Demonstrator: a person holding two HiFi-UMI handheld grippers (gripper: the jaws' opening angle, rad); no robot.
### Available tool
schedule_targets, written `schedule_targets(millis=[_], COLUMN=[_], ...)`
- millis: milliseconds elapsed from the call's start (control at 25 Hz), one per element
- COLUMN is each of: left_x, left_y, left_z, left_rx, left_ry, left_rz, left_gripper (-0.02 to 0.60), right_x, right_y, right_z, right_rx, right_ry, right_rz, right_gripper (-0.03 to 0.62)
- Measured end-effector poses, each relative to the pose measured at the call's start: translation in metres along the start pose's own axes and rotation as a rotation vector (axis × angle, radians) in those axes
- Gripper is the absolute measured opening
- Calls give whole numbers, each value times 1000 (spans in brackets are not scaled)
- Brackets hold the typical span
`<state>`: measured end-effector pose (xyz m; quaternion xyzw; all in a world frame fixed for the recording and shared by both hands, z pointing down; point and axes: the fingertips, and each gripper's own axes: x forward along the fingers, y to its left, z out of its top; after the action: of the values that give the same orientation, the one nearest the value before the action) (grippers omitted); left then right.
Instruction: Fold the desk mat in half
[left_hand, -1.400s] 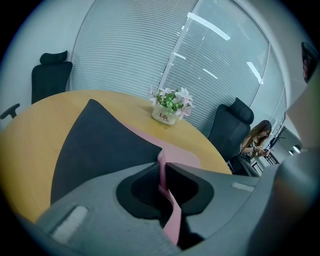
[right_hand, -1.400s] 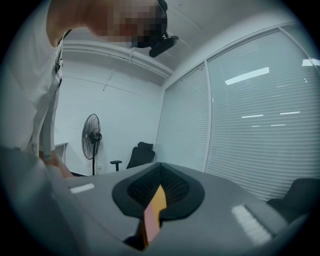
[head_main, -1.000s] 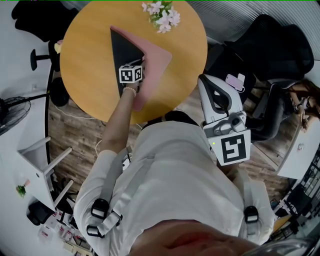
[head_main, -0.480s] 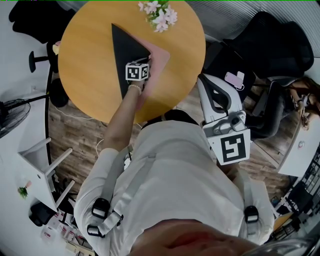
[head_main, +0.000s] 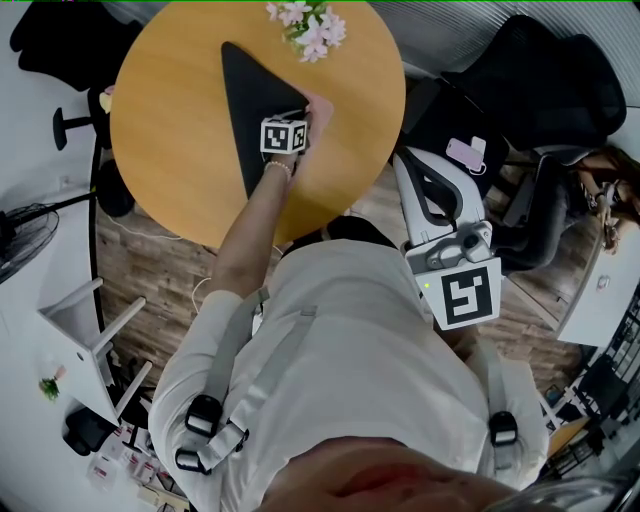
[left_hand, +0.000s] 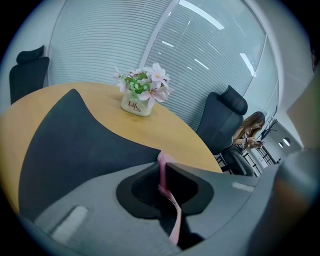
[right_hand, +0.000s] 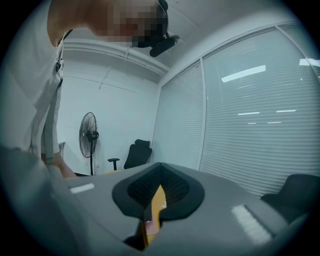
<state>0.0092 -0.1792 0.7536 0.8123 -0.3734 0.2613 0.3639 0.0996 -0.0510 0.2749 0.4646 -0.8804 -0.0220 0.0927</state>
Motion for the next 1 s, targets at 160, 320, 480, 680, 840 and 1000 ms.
schedule_targets(millis=[160, 320, 480, 680, 840, 1000], left_x=[12, 21, 27, 36, 42, 47], left_y=[-7, -10, -12, -12, -11, -13], left_z=[-1, -5, -4, -3, -7, -11], left_rx=[10, 17, 28, 52, 78, 104], left_ry=[22, 37, 44, 58, 77, 86], left_rz=[-4, -2, 1, 10, 25, 26], left_gripper=[40, 40, 40, 40, 43, 78], right_x=[-2, -4, -6, -4, -4, -7], right_y=[-6, -10, -14, -16, -18, -20], right_z=[-3, -7, -11, -13, -16, -18], right_rx=[2, 5, 7, 5, 6, 7], right_ry=[9, 18, 28, 35, 45, 47], right_rz=[-8, -14, -18, -20, -23, -26], right_gripper=[5, 5, 5, 5, 5, 5])
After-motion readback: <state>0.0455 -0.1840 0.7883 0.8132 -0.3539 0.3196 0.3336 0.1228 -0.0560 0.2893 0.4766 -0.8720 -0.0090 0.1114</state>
